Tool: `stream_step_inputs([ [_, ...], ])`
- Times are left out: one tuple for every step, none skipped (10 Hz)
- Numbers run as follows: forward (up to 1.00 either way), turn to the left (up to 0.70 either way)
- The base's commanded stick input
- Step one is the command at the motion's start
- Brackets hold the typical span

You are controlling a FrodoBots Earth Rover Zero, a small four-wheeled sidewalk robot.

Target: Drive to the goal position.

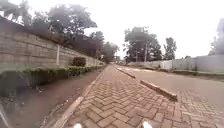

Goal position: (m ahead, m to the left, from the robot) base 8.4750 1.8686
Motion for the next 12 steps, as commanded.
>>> stream_step_inputs([
  [0.70, 0.00],
  [0.70, 0.00],
  [0.70, 0.00],
  [0.70, 0.00],
  [0.70, 0.04],
  [0.70, 0.09],
  [0.70, 0.02],
  [0.70, -0.19],
  [0.70, -0.30],
  [0.70, -0.11],
  [0.70, 0.07],
  [0.70, 0.02],
])
